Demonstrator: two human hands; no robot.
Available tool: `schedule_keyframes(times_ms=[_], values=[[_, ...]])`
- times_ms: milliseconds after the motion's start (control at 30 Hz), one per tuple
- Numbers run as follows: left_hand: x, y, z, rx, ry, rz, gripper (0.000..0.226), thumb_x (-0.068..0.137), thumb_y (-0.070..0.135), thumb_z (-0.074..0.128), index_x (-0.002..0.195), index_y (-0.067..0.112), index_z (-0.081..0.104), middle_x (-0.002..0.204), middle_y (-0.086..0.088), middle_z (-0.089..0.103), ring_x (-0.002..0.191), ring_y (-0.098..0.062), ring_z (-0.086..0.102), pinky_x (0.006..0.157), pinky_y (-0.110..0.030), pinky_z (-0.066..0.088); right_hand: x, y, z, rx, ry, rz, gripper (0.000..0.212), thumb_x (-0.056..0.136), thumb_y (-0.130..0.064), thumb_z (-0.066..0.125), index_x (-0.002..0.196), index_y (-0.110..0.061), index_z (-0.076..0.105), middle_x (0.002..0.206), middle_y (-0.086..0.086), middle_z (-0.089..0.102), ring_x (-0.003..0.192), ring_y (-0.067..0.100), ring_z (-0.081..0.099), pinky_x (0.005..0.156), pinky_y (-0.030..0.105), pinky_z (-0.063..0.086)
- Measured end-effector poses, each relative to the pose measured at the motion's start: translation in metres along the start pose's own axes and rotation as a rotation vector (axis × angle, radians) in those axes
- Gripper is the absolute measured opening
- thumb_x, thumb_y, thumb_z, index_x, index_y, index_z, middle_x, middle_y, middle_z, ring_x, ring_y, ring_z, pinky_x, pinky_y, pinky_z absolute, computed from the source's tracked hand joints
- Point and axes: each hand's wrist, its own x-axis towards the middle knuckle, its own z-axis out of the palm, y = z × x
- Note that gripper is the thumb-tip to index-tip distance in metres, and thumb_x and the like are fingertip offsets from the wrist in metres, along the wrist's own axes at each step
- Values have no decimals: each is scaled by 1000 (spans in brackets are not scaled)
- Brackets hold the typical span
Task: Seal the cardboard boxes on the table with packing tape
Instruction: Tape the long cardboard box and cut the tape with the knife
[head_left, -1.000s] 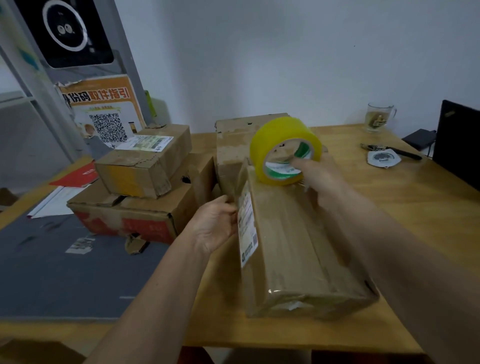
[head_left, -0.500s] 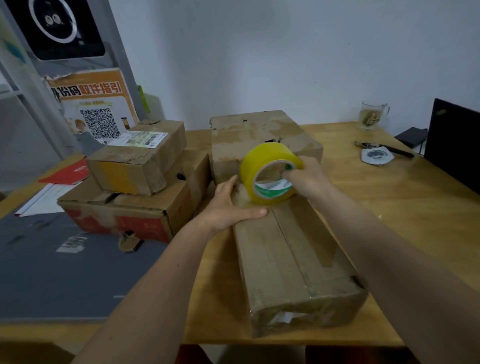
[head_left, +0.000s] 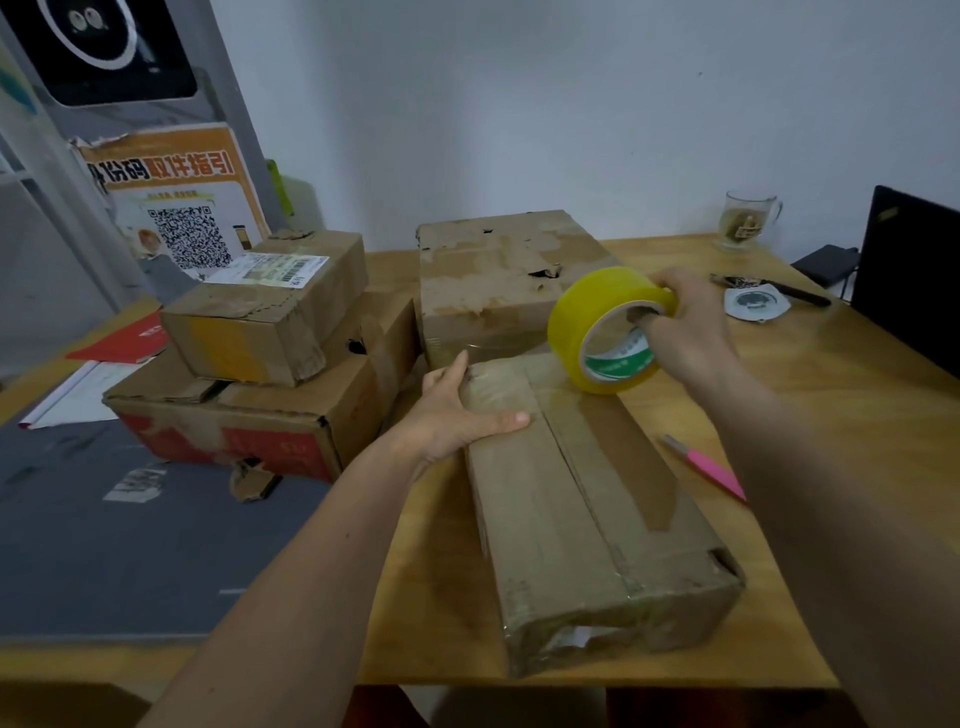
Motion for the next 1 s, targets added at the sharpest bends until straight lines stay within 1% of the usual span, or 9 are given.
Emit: schedule_keyframes(times_ms=[133,200,267,400,600,733,833,933,1000], values=[[-1,-2,1,-18,15,4,128,56,54,86,158,31,12,155,9,15,138,-16,29,107,-32,33,-1,11,-11,-153,89,-43,41,85,6,49,120,-16,55,113,6,55,102,27,50,76,35,39],[-1,-3,0,-24,24,6,126,58,52,87,158,31,13,155,8,16,134,-13,30,105,-30,33,-2,16,-15,-197,115,-23,48,83,9,46,124,-16,53,120,11,55,107,31,50,78,35,39],[-2,-1,-1,-12,20,0,130,53,55,85,158,30,13,155,7,16,135,-14,30,107,-32,33,-1,17,-17,-193,104,-14,50,83,12,45,124,-15,53,121,12,54,104,29,48,78,36,39],[-5,1,-1,-12,13,-1,135,47,58,83,159,29,13,155,6,17,139,-18,29,109,-34,33,1,19,-19,-244,68,-58,47,83,11,44,121,-15,52,113,12,52,94,25,43,73,35,36],[-9,2,1,-11,30,-3,133,48,57,83,159,29,14,157,5,16,142,-19,28,111,-37,33,-1,37,-21,-340,18,-22,51,82,14,41,124,-14,50,117,18,54,103,36,50,71,37,38],[-10,3,1,-42,40,-7,135,46,57,84,159,29,16,159,5,16,143,-19,28,110,-36,33,-2,47,-18,-270,-12,20,50,83,16,42,123,-13,50,112,16,52,103,36,51,71,35,38],[-11,1,2,-65,46,2,133,48,55,85,158,28,17,160,5,17,144,-20,27,109,-36,33,-8,60,-15,-317,-76,55,49,81,16,42,122,-10,51,114,19,54,103,34,50,72,33,34],[-13,2,2,-81,60,9,131,49,54,85,158,28,17,160,3,17,145,-20,26,112,-39,32,-17,71,-11,-273,-95,104,39,86,9,44,121,-8,51,114,19,55,96,29,47,71,32,32],[-14,1,2,-87,66,4,132,48,55,85,158,27,18,160,2,18,145,-20,27,114,-41,32,-20,71,-9,-188,-71,121,35,90,3,49,122,-11,51,117,15,55,100,28,49,74,31,33]])
